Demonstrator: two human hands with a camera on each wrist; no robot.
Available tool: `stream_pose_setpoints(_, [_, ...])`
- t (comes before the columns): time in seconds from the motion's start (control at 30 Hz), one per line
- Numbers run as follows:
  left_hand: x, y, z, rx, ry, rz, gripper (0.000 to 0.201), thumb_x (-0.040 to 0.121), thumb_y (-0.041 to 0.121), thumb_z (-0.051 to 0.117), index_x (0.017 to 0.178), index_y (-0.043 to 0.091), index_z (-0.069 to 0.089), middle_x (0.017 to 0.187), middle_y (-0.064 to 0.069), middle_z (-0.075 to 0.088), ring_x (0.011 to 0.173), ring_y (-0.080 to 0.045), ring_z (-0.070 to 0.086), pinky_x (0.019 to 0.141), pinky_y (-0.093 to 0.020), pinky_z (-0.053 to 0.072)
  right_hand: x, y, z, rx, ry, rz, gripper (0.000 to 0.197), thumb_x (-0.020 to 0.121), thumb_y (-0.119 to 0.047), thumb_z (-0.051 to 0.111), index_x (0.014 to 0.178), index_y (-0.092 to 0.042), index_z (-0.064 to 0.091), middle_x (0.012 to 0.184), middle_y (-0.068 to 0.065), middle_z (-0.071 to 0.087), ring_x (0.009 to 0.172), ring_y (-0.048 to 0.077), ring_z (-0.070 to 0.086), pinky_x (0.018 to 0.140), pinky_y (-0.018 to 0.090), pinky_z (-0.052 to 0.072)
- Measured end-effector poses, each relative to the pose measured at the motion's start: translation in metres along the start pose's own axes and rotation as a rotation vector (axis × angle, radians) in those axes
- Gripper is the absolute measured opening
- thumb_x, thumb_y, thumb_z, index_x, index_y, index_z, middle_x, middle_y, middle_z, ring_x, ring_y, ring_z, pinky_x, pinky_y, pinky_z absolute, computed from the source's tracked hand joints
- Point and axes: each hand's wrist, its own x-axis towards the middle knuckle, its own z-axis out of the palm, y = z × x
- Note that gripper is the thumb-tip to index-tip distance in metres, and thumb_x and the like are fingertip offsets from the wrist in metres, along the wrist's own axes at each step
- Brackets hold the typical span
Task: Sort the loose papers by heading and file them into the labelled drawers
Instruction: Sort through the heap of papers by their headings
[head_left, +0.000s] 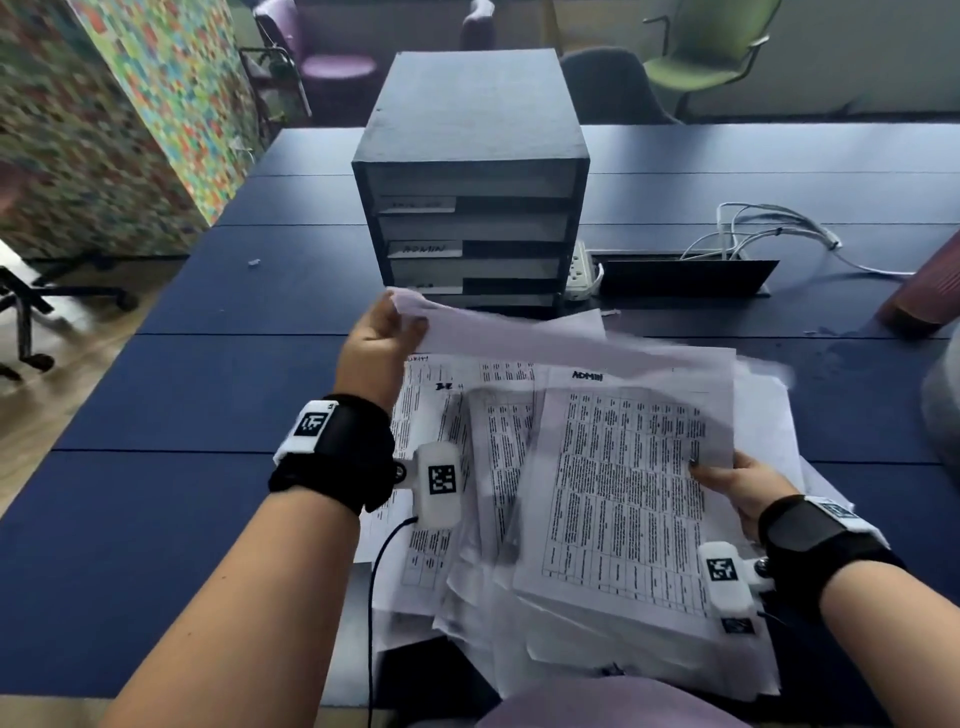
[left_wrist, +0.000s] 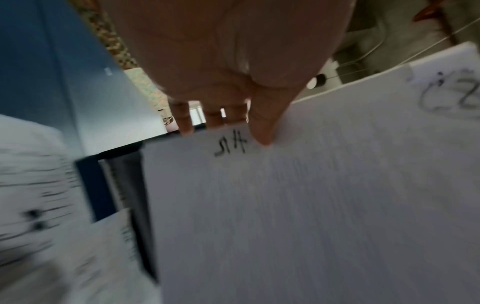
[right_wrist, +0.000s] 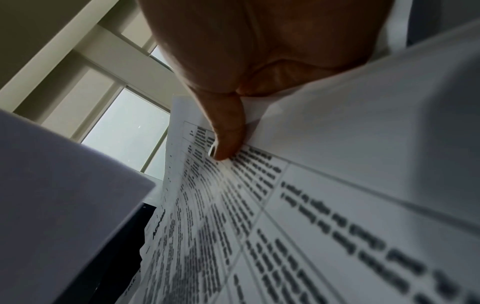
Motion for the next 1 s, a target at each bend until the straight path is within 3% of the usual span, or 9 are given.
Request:
stream_pose_setpoints(0.07, [-0.010, -0.010, 0.001, -0.005, -0.081, -0.146, 0.013, 0.059, 0.016, 0.058, 0.066, 0.024, 0.064, 0.089, -0.001, 0.059, 0.086, -0.022, 0.053, 0.081, -0.028, 0.045, -0.001, -0.001, 0.000, 0.009, 0.002, 0.002, 0.022, 0.083, 0.013, 0.053, 0.102, 0.002, 0.057, 0.092, 0.020, 0.062, 0.071, 0.025, 0.053, 0.067, 0.027, 0.051])
stream_pose_setpoints(0.13, [-0.019, -0.028, -0.003, 0.050, -0.094, -0.241, 0.016, 0.052, 0.016, 0.060, 0.062, 0.027, 0.067, 0.094, 0.001, 0.059, 0.096, -0.028, 0.052, 0.092, -0.041, 0.044, 0.000, 0.002, -0.001, -0.003, -0.010, -0.003, 0.033, 0.083, 0.008, 0.057, 0.116, 0.006, 0.055, 0.094, 0.016, 0.062, 0.079, 0.028, 0.057, 0.087, 0.042, 0.049])
stream_pose_setpoints(0.3, [-0.033, -0.069, -0.015, 0.281, 0.060, -0.511, 0.025, 0.094, 0.005, 0.047, 0.112, 0.018, 0.060, 0.097, -0.010, 0.060, 0.072, -0.019, 0.057, 0.064, -0.028, 0.050, 0.001, 0.008, -0.001, 0.021, -0.018, 0.006, 0.038, 0.081, 0.004, 0.062, 0.118, 0.000, 0.055, 0.096, 0.013, 0.064, 0.096, 0.032, 0.057, 0.102, 0.054, 0.039])
stream_pose_setpoints(0.37, [-0.035, -0.080, -0.026, 0.489, 0.066, -0.588, 0.030, 0.100, 0.023, 0.039, 0.122, 0.014, 0.058, 0.115, -0.011, 0.061, 0.098, -0.028, 0.060, 0.086, -0.033, 0.048, 0.000, 0.008, -0.001, 0.031, -0.024, 0.007, 0.037, 0.081, 0.004, 0.061, 0.117, -0.001, 0.055, 0.094, 0.011, 0.064, 0.094, 0.032, 0.058, 0.102, 0.053, 0.039])
stream_pose_setpoints(0.43, [-0.039, -0.083, -0.033, 0.402, 0.070, -0.677, 0.041, 0.100, 0.039, 0.034, 0.103, 0.014, 0.067, 0.122, -0.019, 0.060, 0.109, -0.035, 0.058, 0.101, -0.041, 0.042, 0.000, 0.008, -0.001, 0.032, -0.030, 0.009, 0.037, 0.081, 0.004, 0.061, 0.117, -0.001, 0.055, 0.094, 0.011, 0.064, 0.093, 0.032, 0.058, 0.102, 0.053, 0.039])
stream_pose_setpoints(0.57, [-0.040, -0.085, -0.042, 0.240, 0.122, -0.830, 0.043, 0.093, 0.047, 0.048, 0.090, 0.008, 0.066, 0.093, -0.015, 0.064, 0.079, -0.029, 0.060, 0.082, -0.040, 0.049, 0.000, 0.009, 0.001, 0.057, -0.027, 0.005, 0.038, 0.081, 0.005, 0.061, 0.118, 0.000, 0.055, 0.097, 0.013, 0.064, 0.097, 0.033, 0.057, 0.102, 0.054, 0.039])
stream_pose_setpoints(0.63, [-0.040, -0.083, -0.044, 0.416, -0.027, -0.856, 0.022, 0.083, 0.025, 0.067, 0.102, 0.014, 0.063, 0.102, -0.010, 0.063, 0.095, -0.029, 0.061, 0.093, -0.043, 0.050, 0.001, 0.010, 0.000, 0.062, -0.027, 0.006, 0.038, 0.080, 0.005, 0.061, 0.118, 0.001, 0.055, 0.103, 0.018, 0.063, 0.099, 0.033, 0.057, 0.103, 0.054, 0.038])
stream_pose_setpoints(0.73, [-0.040, -0.086, -0.048, 0.640, -0.146, -0.851, 0.039, 0.069, -0.005, 0.070, 0.095, 0.021, 0.058, 0.103, -0.011, 0.066, 0.096, -0.032, 0.064, 0.084, -0.046, 0.055, 0.000, 0.007, -0.001, 0.073, -0.047, -0.002, 0.030, 0.081, 0.004, 0.061, 0.109, -0.005, 0.059, 0.115, 0.023, 0.060, 0.098, 0.032, 0.057, 0.103, 0.054, 0.038])
stream_pose_setpoints(1.0, [-0.026, -0.060, -0.077, 0.605, 0.471, -0.411, 0.035, 0.076, -0.003, 0.040, 0.082, 0.021, 0.065, 0.078, -0.003, 0.066, 0.071, -0.028, 0.060, 0.068, -0.035, 0.052, -0.010, -0.015, -0.016, 0.213, -0.102, -0.034, 0.052, 0.066, -0.013, 0.079, 0.112, -0.004, 0.057, 0.067, 0.000, 0.072, 0.056, 0.017, 0.068, 0.051, 0.035, 0.057])
